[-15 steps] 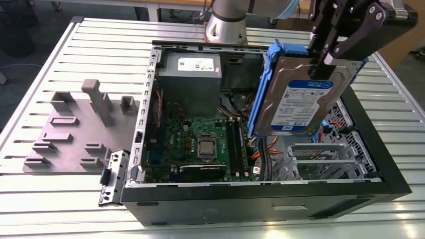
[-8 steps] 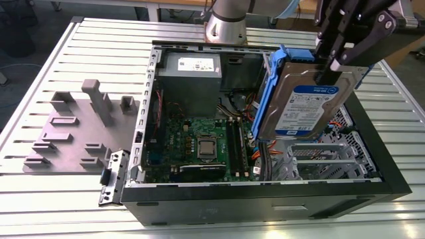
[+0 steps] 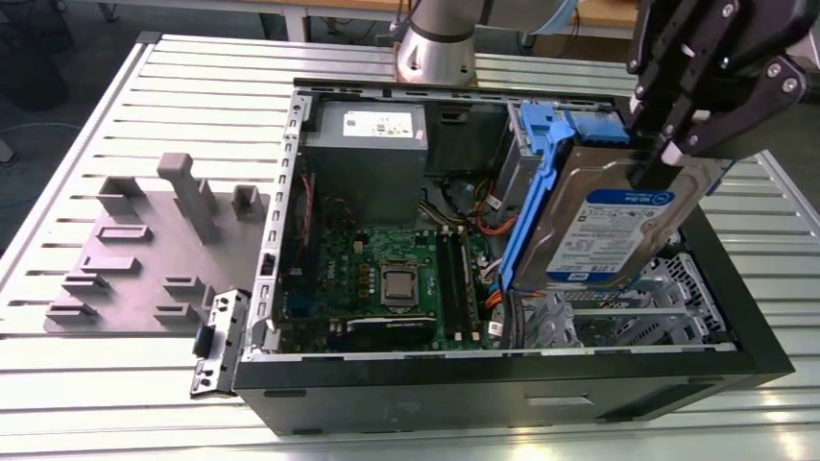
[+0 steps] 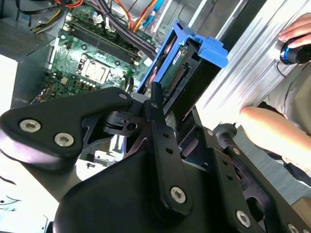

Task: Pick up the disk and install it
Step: 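Insert the disk into the insertion slot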

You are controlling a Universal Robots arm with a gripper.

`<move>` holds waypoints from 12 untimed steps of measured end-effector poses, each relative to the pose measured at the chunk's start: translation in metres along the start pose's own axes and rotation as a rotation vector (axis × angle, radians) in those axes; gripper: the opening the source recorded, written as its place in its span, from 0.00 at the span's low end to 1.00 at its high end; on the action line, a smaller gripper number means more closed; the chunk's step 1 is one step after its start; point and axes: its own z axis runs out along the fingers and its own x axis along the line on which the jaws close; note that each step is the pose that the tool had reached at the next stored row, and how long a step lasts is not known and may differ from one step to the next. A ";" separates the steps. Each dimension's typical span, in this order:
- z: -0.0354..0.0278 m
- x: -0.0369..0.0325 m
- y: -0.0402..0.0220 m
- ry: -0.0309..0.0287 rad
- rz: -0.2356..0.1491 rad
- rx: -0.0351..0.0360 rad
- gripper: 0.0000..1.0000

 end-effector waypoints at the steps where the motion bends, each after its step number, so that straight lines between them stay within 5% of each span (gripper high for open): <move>1: 0.0004 0.0015 -0.0021 0.0002 0.000 -0.0003 0.35; 5: 0.0021 0.0053 -0.0098 -0.0014 0.000 -0.0019 0.35; 10: 0.0029 0.0078 -0.0119 -0.0312 -0.001 -0.0031 0.35; 12: 0.0031 0.0086 -0.0127 -0.0348 -0.001 -0.0033 0.35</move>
